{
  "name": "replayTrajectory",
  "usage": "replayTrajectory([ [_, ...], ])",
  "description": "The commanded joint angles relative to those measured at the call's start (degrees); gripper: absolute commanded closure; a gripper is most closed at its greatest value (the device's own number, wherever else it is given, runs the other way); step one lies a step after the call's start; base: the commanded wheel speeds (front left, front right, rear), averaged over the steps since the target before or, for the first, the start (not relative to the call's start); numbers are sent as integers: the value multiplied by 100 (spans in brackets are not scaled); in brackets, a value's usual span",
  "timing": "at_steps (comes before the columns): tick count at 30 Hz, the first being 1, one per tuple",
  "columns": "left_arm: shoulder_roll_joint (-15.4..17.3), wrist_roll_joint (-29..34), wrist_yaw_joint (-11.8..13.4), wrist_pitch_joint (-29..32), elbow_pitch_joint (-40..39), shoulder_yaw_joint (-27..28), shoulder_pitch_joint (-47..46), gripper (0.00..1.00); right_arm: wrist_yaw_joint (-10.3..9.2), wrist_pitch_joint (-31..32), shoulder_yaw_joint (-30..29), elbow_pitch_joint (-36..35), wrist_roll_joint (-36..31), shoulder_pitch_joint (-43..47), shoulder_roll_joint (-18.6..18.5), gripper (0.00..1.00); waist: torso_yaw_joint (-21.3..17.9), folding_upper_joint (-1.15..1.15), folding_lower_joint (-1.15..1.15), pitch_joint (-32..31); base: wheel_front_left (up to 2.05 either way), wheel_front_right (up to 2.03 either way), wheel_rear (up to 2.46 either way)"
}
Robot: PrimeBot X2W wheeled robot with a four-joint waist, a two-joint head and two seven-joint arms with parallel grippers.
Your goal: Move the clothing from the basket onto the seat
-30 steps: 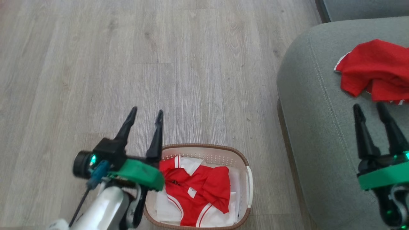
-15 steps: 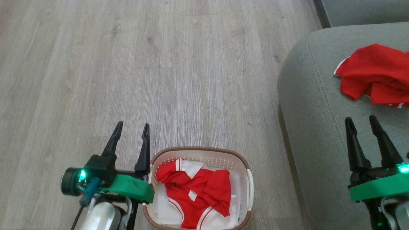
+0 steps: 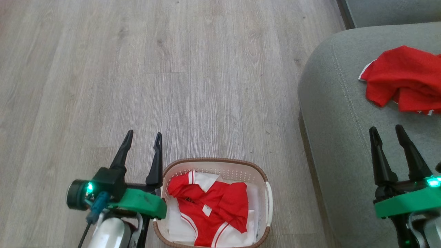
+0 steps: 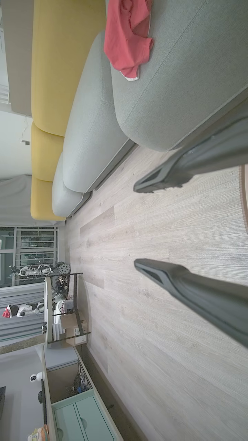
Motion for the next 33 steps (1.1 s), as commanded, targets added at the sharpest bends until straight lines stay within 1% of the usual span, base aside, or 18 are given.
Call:
replayTrajectory([
  [1, -9, 58, -10, -55, -164, 251, -144, 0, -1, -53, 94, -192, -17, -160, -84, 0, -3, 0, 0, 2, 0, 0, 0],
  [12, -178, 256, -245, -55, -36, 429, -106, 0, -1, -53, 130, -261, 15, -194, -141, 0, -56, 0, 0, 31, 0, 0, 0],
  [20, -280, 434, -370, -55, 249, 320, -341, 0, -1, -53, 53, -392, 123, -356, -283, 0, -179, 0, 0, 390, 0, 0, 0],
  [29, -425, 424, -443, -55, 1174, 77, -902, 0, -1, -53, -113, -542, 378, -689, -452, 0, -415, 0, 0, 1024, 0, 0, 0],
  [30, -457, 393, -434, -55, 1422, 5, -1075, 0, -1, -53, -133, -580, 461, -773, -504, 0, -461, 0, 0, 1204, 0, 0, 0],
  [33, -493, 319, -392, -55, 1793, -126, -1363, 0, -1, -53, -170, -669, 572, -938, -614, 0, -539, 0, 0, 1529, 0, 0, 0],
])
